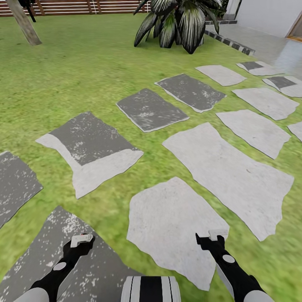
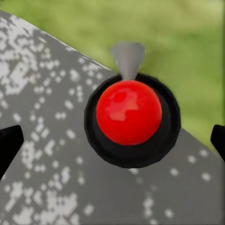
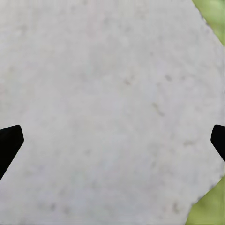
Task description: In the garden, pick up the pesticide atomizer on the floor and spray pesticide onto both trees until each tree trunk is fully covered.
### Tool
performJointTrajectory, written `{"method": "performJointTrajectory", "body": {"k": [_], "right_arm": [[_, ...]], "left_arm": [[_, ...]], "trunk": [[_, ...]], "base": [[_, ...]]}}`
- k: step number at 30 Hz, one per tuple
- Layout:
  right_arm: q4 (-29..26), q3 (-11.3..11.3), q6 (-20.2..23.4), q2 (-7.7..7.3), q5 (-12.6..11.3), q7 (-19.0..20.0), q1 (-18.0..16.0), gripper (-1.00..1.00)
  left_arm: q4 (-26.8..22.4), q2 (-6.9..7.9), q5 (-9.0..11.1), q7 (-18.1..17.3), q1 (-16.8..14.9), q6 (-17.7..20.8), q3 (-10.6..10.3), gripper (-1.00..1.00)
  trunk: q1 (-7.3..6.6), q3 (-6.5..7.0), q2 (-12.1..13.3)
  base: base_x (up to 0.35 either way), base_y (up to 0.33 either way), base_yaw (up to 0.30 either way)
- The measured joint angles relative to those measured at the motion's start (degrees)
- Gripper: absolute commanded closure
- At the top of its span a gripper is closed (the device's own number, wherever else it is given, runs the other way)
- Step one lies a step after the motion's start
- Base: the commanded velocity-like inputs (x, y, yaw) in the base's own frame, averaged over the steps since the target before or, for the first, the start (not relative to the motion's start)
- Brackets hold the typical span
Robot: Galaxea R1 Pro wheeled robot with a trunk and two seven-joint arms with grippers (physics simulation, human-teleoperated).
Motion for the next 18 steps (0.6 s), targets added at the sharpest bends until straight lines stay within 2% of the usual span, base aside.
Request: {"method": "performJointTrajectory", "body": {"k": [8,18], "right_arm": [[0.06,0.02,0.00,0.00,0.00,0.00,0.04,-1.00],[0.07,0.01,-0.01,0.00,0.00,0.01,-0.01,-1.00]], "left_arm": [[0.02,-0.01,0.00,-0.03,0.00,0.00,0.00,-1.00],[0.09,-0.01,0.00,-0.03,0.00,0.00,0.00,-1.00]], "trunk": [[0.00,0.07,0.00],[0.00,0.85,0.00]], "base": [[0.006,-0.003,0.000],[0.000,0.000,0.000]]}}
